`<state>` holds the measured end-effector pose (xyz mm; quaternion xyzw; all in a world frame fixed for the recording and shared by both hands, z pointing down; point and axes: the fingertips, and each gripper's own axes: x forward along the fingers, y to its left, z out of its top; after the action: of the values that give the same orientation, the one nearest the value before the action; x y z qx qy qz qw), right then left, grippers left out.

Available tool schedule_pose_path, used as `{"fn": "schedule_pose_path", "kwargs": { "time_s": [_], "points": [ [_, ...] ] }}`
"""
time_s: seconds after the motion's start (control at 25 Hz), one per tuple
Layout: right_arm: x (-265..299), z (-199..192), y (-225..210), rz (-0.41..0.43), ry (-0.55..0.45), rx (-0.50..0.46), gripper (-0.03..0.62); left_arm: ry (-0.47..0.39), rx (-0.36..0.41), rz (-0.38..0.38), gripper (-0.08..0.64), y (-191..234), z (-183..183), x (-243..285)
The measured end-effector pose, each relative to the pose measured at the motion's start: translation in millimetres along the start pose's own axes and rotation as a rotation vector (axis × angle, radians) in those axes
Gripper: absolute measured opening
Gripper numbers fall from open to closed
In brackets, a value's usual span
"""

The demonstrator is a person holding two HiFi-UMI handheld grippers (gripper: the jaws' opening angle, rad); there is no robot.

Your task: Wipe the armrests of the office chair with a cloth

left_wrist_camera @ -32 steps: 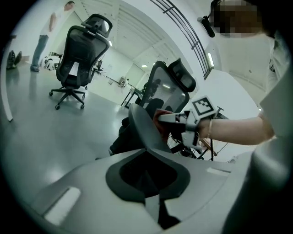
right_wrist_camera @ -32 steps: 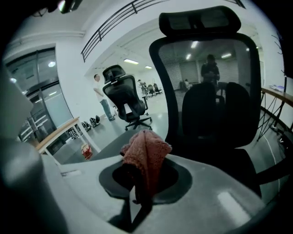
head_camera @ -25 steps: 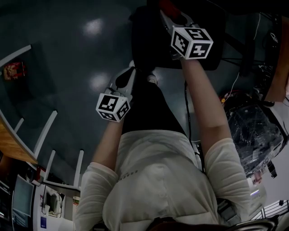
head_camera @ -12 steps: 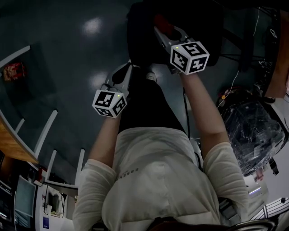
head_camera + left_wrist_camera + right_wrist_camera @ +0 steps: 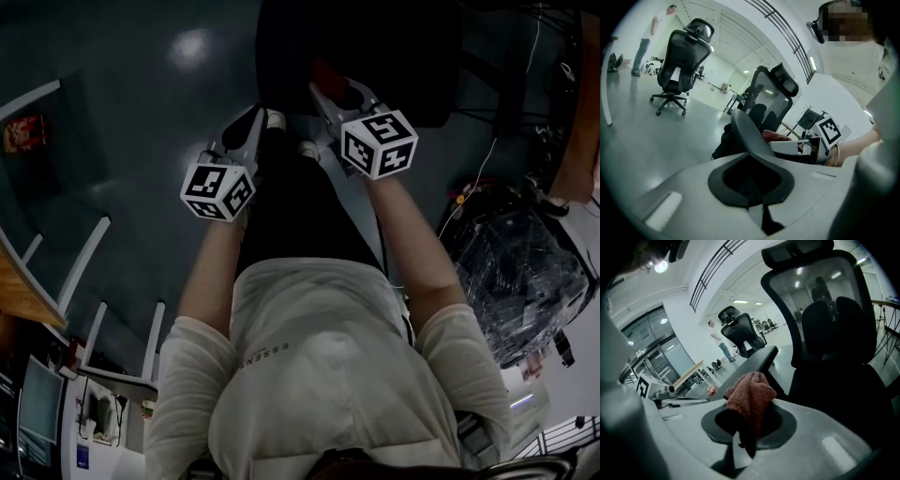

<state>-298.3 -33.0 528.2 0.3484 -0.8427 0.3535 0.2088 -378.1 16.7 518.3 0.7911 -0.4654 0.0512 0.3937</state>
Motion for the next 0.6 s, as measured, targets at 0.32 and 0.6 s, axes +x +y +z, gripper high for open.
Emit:
{"fn": "schedule_pose_path", "kwargs": {
  "time_s": [0.32, 0.6],
  "points": [
    [-15, -43, 17, -0.007, 0.047, 0.004, 0.049, -0.019, 0.082, 0.043, 0.006, -2, -2, 2],
    [-11, -65, 40, -0.033, 0.063, 0.055, 0.049, -0.056, 0.093, 0.063, 0.005, 0, 2, 2]
  ]
}}
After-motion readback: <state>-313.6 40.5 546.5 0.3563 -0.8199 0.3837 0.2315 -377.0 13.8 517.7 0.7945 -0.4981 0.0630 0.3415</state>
